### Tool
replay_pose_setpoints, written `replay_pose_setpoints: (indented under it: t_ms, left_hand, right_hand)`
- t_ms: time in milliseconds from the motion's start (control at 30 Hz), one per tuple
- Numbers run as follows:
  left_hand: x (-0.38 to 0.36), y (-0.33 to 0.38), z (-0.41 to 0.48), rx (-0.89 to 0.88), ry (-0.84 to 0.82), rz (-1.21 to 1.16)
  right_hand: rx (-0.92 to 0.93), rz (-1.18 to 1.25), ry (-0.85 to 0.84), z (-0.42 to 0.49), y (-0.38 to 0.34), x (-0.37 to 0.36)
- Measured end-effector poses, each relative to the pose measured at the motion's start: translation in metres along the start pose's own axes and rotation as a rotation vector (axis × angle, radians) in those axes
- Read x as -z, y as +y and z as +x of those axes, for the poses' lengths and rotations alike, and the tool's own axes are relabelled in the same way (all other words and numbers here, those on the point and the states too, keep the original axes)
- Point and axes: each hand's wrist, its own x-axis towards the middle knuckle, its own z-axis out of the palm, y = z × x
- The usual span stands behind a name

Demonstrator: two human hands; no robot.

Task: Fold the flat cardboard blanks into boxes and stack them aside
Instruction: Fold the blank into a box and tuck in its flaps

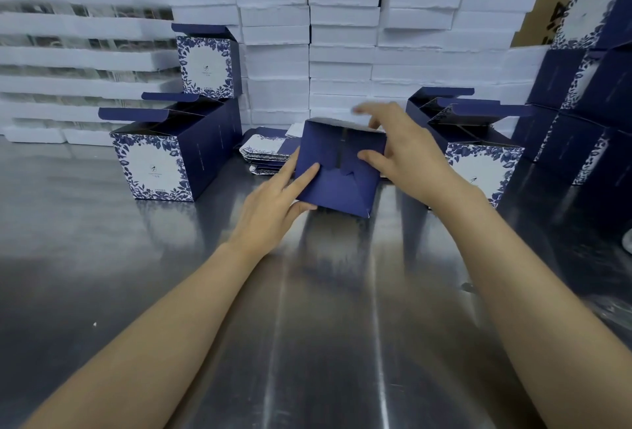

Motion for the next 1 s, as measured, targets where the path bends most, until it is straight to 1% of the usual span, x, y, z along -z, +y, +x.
replay_pose_setpoints:
  t_ms: [67, 167, 200, 300, 367, 500, 700, 867, 1000]
  left_hand:
    - [0.001, 0.001, 0.000, -0.008, 0.011, 0.005]
    - [0.001, 0.003, 0.002, -0.034, 0.021, 0.005]
    - [0.002, 0.003, 0.002, -0.041, 0.022, 0.005]
    - [0.003, 0.003, 0.002, -0.052, 0.027, 0.022]
    - [0.004, 0.004, 0.002, -0.055, 0.026, 0.027]
    - [0.005, 0.005, 0.001, -0.037, 0.034, 0.032]
    - [0.007, 0.007, 0.000, -0.040, 0.096, 0.031]
    - [0.008, 0.006, 0.001, -0.053, 0.133, 0.024]
    - [0.006, 0.005, 0.000, -0.047, 0.120, 0.008]
  right_hand:
    - [-0.039, 0.026, -0.025, 0.000, 0.003, 0.001]
    - [-0.137, 0.211, -0.037, -0.002, -0.001, 0.001]
    - [-0.162, 0.226, -0.039, -0.002, -0.003, 0.000]
    - [-0.188, 0.076, -0.060, -0.001, -0.002, -0.001]
    - [-0.153, -0.019, -0.049, -0.001, -0.002, -0.005]
    - [-0.101, -0.133, -0.018, -0.001, -0.002, -0.009]
    - [-0.076, -0.231, 0.107, 0.000, -0.008, -0.016]
    - [-0.078, -0.312, 0.126, 0.000, -0.014, -0.021]
    - [-0.092, -0.355, 0.142, -0.002, -0.016, -0.024]
